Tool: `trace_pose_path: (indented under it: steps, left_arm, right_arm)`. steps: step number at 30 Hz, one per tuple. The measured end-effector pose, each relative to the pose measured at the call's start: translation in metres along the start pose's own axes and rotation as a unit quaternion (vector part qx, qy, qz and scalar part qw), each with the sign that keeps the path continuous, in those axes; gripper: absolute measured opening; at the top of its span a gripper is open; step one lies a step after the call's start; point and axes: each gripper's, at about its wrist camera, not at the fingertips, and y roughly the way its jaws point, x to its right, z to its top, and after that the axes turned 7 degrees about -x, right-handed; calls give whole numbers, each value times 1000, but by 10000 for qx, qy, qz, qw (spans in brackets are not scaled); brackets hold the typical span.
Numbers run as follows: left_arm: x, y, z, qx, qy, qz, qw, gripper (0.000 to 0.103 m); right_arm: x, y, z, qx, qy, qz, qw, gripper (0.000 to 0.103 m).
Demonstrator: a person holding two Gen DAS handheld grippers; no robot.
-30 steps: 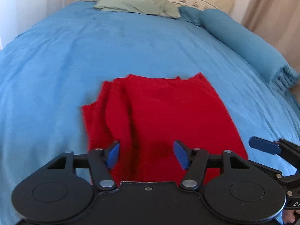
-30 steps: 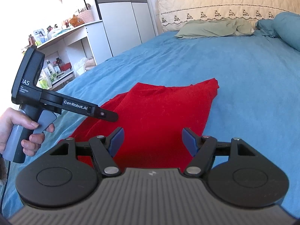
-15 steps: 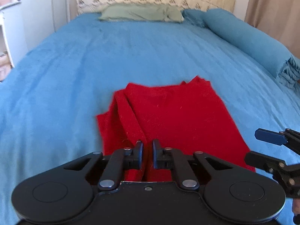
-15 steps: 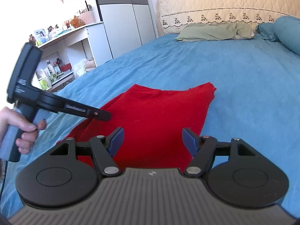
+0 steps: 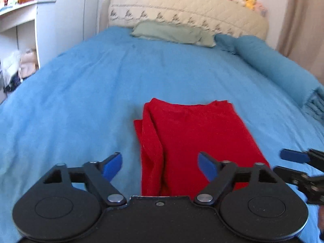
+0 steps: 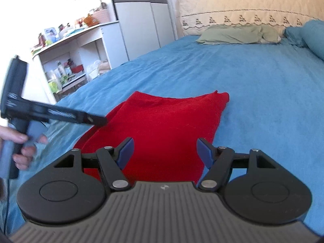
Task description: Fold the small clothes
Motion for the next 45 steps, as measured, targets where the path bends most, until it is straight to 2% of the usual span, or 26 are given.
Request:
trace_pose_path:
  steps: [2, 5, 9, 12, 16, 18, 21, 23, 26, 29, 32, 34, 37, 39, 41, 42, 44, 45]
  left_arm:
    - [1, -6, -11, -154, 113, -130, 9997, 86]
    - [1, 1, -30, -418, 226, 79, 9988, 86]
    - [-14, 19, -49, -738, -33, 193, 9971, 87]
    - [-24, 21, -53, -667, -223, 117, 9975, 89]
    - [-31, 8, -44, -660, -521, 190, 9963, 86]
    - [-30, -5, -37, -418, -542, 26, 9977, 86]
    - [-18, -13, -18, -204, -402, -472, 9979, 86]
    - [-4, -8, -6, -118, -300, -893, 9955, 86]
    - [9, 12, 11, -94, -266, -1208, 9923, 86]
    - [10, 40, 22, -237, -286, -1101, 9932, 86]
    - [2, 63, 22, -499, -435, -867, 9940, 86]
    - [-4, 71, 21, -539, -557, -807, 9937, 85]
    - [-9, 62, 22, -528, -658, -898, 9924, 85]
    - [-11, 44, 29, -364, -625, -998, 9924, 86]
    - [-15, 29, 40, -191, -475, -796, 9955, 94]
    - [-19, 25, 46, -220, -398, -623, 9970, 101]
    - [-29, 31, 52, -457, -332, -560, 9968, 101]
    - [-37, 40, 53, -684, -360, -548, 9955, 101]
  right_arm:
    - [-5, -4, -6, -61, -195, 7, 9998, 84]
    - [-10, -1, -24, -307, -565, -264, 9976, 84]
    - [0, 12, -52, -786, -487, -742, 9929, 83]
    - [16, 10, -61, -773, 14, -539, 9955, 83]
    - [10, 6, -55, -934, -480, -568, 9929, 84]
    - [11, -2, -48, -900, -451, -381, 9942, 84]
    - [9, -16, -32, -405, -466, -86, 9981, 87]
    - [2, -12, -19, -152, -528, 10, 9985, 93]
    - [-9, 9, -14, -164, -708, 160, 9972, 94]
    - [-14, 30, -21, -364, -814, 129, 9959, 95]
    - [-14, 38, -28, -363, -751, 121, 9964, 99]
    - [-14, 41, -27, -340, -713, 133, 9968, 100]
    - [-16, 43, -26, -352, -759, 162, 9964, 100]
    - [-13, 39, -23, -404, -736, 211, 9962, 100]
    - [-7, 29, -11, -420, -580, 299, 9970, 101]
    - [-3, 25, -4, -455, -455, 254, 9976, 101]
    - [14, 25, 15, -701, -46, 192, 9973, 103]
    - [26, 30, 24, -958, 273, 276, 9946, 103]
